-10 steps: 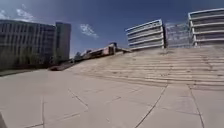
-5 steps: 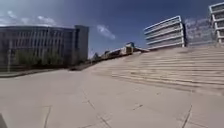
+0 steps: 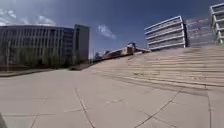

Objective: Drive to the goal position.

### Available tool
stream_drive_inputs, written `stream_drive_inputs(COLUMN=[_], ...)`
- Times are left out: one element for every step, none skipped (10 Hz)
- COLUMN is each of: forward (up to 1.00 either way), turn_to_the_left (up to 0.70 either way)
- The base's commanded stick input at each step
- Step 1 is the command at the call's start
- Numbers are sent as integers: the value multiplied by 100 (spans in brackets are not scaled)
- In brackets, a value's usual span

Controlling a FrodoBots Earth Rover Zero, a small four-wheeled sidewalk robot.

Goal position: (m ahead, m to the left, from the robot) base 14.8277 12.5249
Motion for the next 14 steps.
stream_drive_inputs(forward=[70, 70, 70, 70, 70, 70, 70, 70, 70, 70, 70, 70, 70, 70], turn_to_the_left=[-1, -1, -1, -1, -1, -1, -1, -1, -1, 0, 2, 18, 30, 30])
